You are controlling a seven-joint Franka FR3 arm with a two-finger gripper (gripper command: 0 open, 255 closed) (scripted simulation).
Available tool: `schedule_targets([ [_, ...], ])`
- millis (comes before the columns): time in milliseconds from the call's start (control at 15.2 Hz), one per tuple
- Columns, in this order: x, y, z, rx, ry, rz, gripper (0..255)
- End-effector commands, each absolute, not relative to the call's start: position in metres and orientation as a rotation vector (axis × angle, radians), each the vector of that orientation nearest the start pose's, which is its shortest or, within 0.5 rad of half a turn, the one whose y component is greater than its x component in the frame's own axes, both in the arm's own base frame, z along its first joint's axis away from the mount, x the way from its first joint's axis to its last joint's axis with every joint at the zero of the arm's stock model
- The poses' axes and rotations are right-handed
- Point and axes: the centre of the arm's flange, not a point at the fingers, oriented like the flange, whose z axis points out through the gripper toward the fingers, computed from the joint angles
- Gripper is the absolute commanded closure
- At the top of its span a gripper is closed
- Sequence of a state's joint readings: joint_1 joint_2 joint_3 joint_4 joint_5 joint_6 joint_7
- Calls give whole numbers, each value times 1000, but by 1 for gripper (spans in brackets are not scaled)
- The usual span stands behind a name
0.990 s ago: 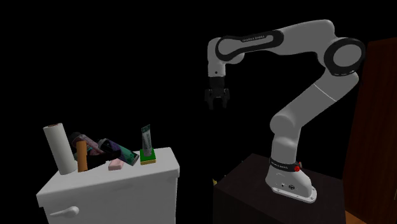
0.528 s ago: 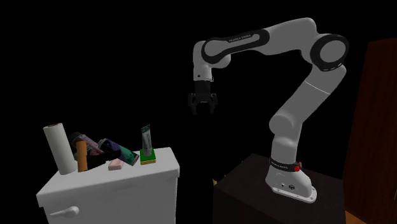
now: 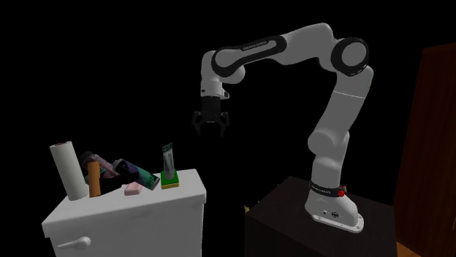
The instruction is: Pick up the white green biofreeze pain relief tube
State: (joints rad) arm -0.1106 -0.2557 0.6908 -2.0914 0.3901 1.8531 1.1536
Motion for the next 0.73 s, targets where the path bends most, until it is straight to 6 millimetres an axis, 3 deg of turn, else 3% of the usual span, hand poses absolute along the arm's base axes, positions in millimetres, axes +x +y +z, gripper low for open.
schedule_targets([
  [0, 404, 331, 501, -2775, 1134, 287, 0],
  [660, 496, 405, 479, -2505, 1514, 358, 0],
])
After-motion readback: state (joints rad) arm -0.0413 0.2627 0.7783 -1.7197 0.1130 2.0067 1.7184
